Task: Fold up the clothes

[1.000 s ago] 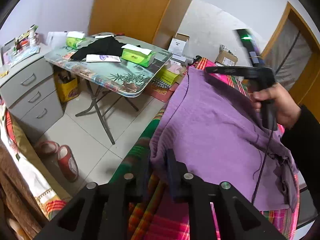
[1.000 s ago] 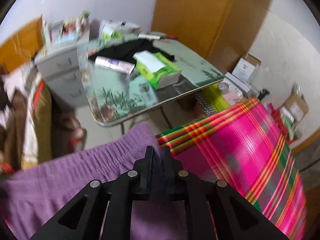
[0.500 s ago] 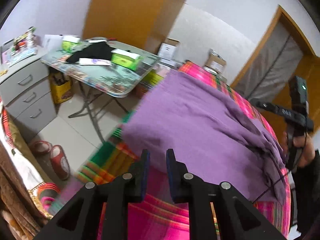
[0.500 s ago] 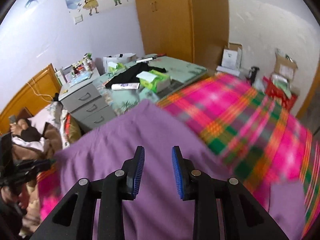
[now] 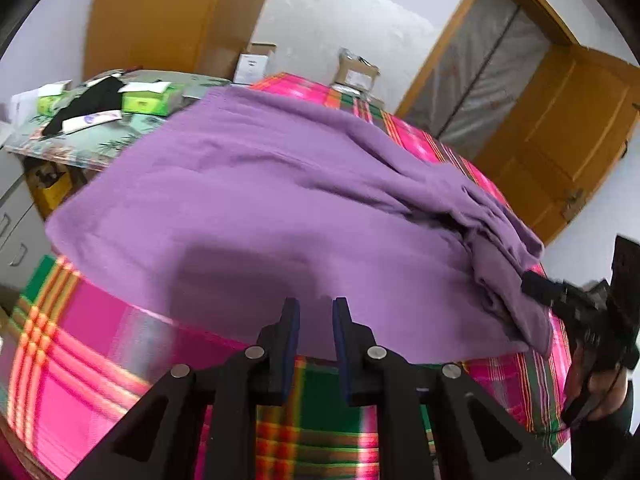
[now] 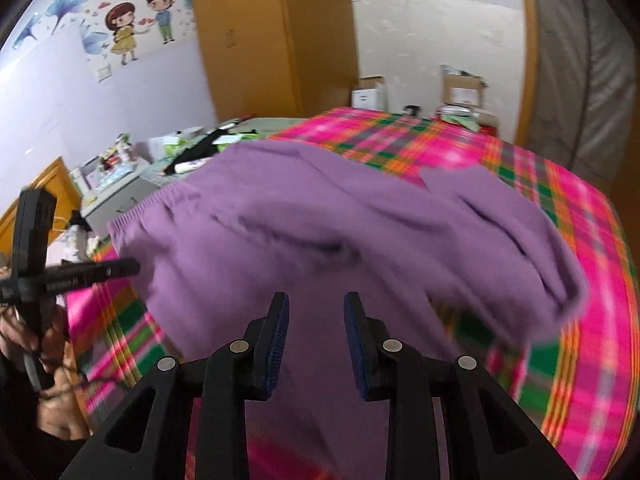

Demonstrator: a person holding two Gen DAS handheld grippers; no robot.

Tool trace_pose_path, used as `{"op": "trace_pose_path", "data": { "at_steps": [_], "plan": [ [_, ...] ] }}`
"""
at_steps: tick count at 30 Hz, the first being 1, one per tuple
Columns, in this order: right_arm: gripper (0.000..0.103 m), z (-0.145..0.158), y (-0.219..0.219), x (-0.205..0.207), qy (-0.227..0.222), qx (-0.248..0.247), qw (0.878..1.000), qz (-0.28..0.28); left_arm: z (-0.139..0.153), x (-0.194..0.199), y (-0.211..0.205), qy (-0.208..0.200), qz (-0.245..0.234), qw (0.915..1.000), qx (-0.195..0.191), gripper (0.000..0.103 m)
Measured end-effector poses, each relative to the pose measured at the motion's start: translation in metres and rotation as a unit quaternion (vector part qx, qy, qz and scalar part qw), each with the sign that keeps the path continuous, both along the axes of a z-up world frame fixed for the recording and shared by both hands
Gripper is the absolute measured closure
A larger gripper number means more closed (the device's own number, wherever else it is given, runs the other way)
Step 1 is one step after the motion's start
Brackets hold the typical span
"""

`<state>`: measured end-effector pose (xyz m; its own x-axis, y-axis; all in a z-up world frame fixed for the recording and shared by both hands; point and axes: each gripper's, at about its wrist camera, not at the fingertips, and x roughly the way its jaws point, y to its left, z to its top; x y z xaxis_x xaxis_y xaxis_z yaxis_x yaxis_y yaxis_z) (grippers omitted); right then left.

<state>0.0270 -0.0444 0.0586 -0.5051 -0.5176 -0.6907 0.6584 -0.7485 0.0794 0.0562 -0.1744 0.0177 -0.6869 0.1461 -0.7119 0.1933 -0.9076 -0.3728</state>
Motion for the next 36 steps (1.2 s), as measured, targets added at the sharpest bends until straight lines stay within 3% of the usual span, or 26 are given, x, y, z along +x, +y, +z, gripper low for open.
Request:
{"op": "trace_pose_path", "data": {
  "at_steps": [8, 11, 21, 30, 36],
  "plan": [
    [0.074, -0.030, -0.008, 0.020, 0.027, 0.073, 0.997, 0.005, -0.005, -0.006, 0.013, -0.006, -0.012, 0.9999, -0.005, 0.086],
    [0.098, -0.028, 0.000, 0.018, 0.027, 0.064, 0.998, -0.006, -0.005, -0.003, 0.014, -0.007, -0.012, 0.9999, -0.007, 0.086],
    [0.101, -0.006, 0.024, 0.023, 0.069, 0.037, 0.996, -0.038, -0.004, -0.002, 0.020, -0.010, -0.013, 0.9997, -0.015, 0.086],
    [0.101, 0.011, 0.082, 0.007, 0.073, 0.003, 0.989, -0.130, -0.003, -0.004, 0.026, -0.014, -0.016, 0.9995, -0.022, 0.086],
    [0.101, 0.024, 0.140, 0.003, 0.090, 0.007, 0.971, -0.222, -0.003, -0.008, 0.033, -0.016, -0.026, 0.9993, -0.024, 0.086]
  ]
}}
